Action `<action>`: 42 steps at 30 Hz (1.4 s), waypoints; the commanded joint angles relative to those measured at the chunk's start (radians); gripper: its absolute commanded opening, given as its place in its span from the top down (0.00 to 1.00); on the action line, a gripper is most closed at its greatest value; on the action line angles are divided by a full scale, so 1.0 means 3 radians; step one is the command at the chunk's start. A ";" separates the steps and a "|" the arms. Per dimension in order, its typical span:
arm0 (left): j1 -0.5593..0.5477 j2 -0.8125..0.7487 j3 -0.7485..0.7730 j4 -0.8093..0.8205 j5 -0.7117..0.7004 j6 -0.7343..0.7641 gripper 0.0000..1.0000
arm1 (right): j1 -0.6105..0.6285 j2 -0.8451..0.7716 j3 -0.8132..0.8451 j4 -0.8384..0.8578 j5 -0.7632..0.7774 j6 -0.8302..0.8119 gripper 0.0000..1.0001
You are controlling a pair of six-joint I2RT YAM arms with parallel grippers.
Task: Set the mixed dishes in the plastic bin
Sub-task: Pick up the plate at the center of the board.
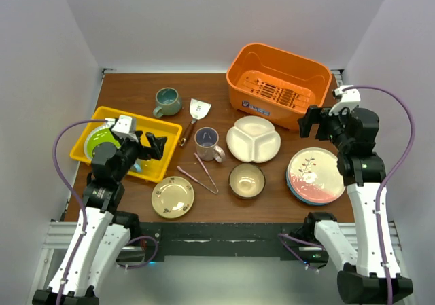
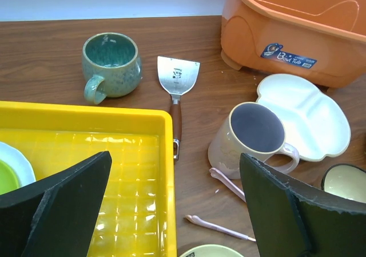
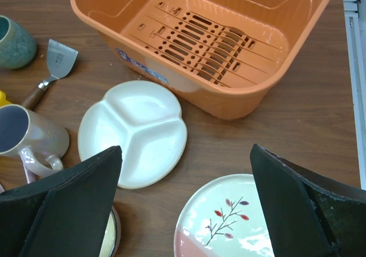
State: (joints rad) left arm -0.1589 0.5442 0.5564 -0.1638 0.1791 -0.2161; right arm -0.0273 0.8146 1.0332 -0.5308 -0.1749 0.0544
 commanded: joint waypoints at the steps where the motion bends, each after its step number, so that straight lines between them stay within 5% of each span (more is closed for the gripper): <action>1: 0.0023 0.0011 0.0037 0.0198 0.0083 0.0066 0.00 | -0.0016 0.0025 0.0201 0.0057 -0.0036 0.0059 0.01; 9: 0.0023 0.0022 0.0037 0.0214 0.0180 -0.0011 0.00 | -0.0016 0.0051 0.0227 0.0021 -0.0276 -0.0043 0.02; 17: 0.0023 0.0134 0.0119 0.0163 0.0425 -0.0241 0.00 | -0.0016 0.0030 0.0135 -0.0138 -0.1582 -0.0758 0.02; 30: -0.0012 0.0512 0.0324 0.0025 0.0942 -0.0640 0.00 | -0.0006 0.0245 -0.0044 -0.0404 -0.2275 -0.1516 0.02; 42: -0.0784 0.0952 0.0656 -0.0185 0.0145 -0.0609 0.03 | -0.0011 0.0485 -0.0310 -0.0179 -0.2418 -0.1587 0.02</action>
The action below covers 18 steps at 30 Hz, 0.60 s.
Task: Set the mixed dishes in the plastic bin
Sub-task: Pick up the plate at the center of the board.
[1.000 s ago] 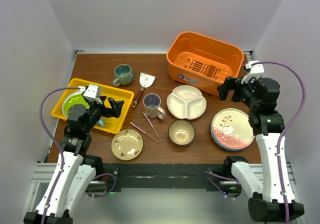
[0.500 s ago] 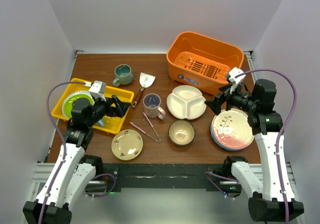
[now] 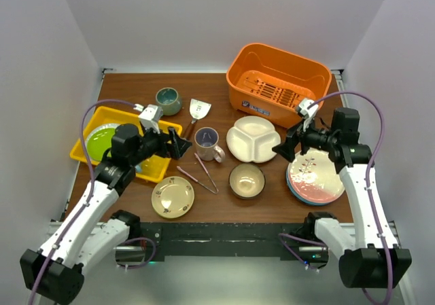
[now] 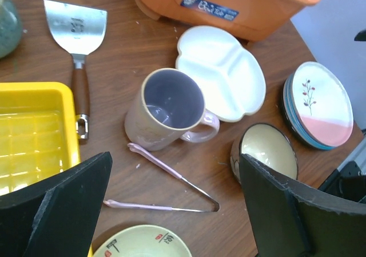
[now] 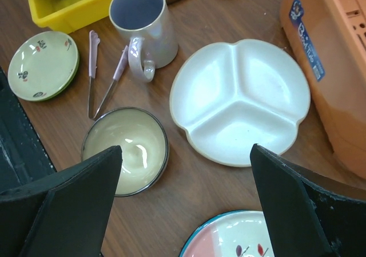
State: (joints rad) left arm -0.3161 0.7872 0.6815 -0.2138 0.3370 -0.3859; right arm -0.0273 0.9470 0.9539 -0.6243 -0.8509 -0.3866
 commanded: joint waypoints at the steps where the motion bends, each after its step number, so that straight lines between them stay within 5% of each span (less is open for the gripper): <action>1: -0.0402 0.0178 0.0269 -0.0039 -0.0554 -0.0043 0.03 | -0.0016 0.0059 -0.0050 0.0138 -0.0150 -0.0133 0.02; 10: -0.1272 0.0648 0.0602 -0.0151 -0.1470 0.0049 0.03 | -0.0006 0.0330 0.0021 0.0118 0.0438 -0.0173 0.02; 18: -0.1493 0.0858 0.0582 -0.0024 -0.1584 0.0156 0.04 | -0.0006 0.0673 0.0144 -0.0179 0.0464 -0.0653 0.09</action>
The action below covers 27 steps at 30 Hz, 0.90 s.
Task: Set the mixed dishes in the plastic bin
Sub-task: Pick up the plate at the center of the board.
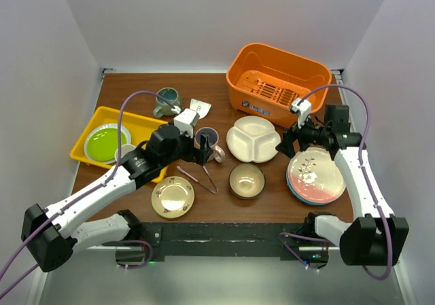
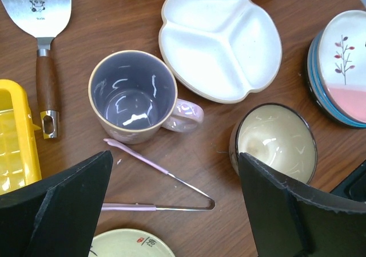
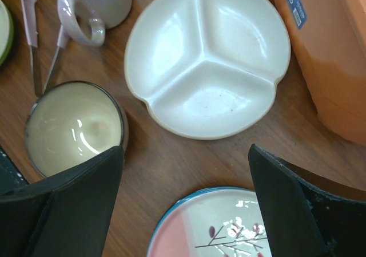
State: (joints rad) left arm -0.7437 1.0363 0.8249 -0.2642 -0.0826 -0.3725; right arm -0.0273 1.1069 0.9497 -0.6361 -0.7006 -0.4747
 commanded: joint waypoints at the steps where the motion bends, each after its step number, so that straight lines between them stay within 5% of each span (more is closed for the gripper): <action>1: -0.0083 0.0033 0.0103 0.0175 -0.0175 0.0122 0.04 | 0.0004 0.0176 0.0153 -0.0231 -0.0149 -0.0462 0.09; 13: -0.0088 -0.0038 -0.0065 0.0257 -0.0154 0.0173 0.03 | 0.1026 0.0687 0.0102 -0.0400 0.0397 -0.2532 0.15; 20: -0.0088 -0.0228 -0.0203 0.0216 -0.0200 0.0132 0.02 | 0.1068 0.1270 0.0332 -0.0538 0.0740 -0.3192 0.29; 27: -0.0088 -0.0320 -0.0285 0.0206 -0.0216 0.0071 0.01 | 0.1093 0.1485 0.0220 -0.0319 0.0955 -0.3434 0.33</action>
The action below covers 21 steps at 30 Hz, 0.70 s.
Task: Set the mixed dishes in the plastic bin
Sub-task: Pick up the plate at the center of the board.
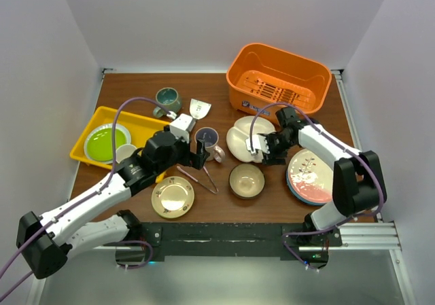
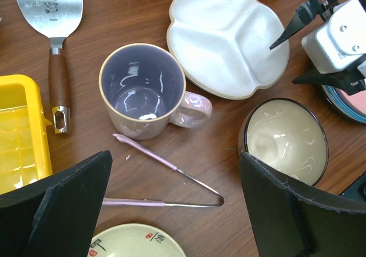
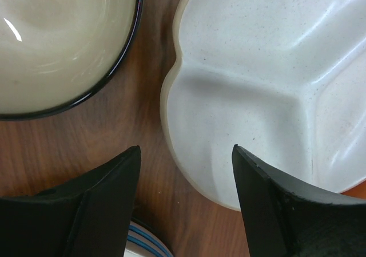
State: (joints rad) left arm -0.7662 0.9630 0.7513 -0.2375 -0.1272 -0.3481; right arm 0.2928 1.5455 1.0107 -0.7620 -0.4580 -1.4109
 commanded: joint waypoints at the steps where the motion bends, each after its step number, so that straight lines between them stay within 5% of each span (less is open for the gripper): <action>1: -0.0013 -0.0081 -0.0050 0.0117 -0.0072 -0.0016 0.01 | 0.0036 0.0038 0.0001 0.0141 0.0181 -0.0318 0.33; 9: -0.0013 -0.0127 -0.0045 0.0091 -0.0077 -0.0036 0.01 | 0.0144 0.0222 -0.0153 0.0433 0.0320 -0.0369 0.46; 21: -0.0013 -0.0188 -0.0076 0.0081 -0.0077 -0.0087 0.00 | 0.0159 0.0207 -0.0311 0.0485 0.0248 -0.0472 0.79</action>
State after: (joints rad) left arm -0.7662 0.9253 0.7376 -0.2417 -0.1356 -0.3576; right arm 0.3397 1.6218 0.9401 -0.6262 -0.3771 -1.5372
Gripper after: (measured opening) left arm 0.992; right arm 0.275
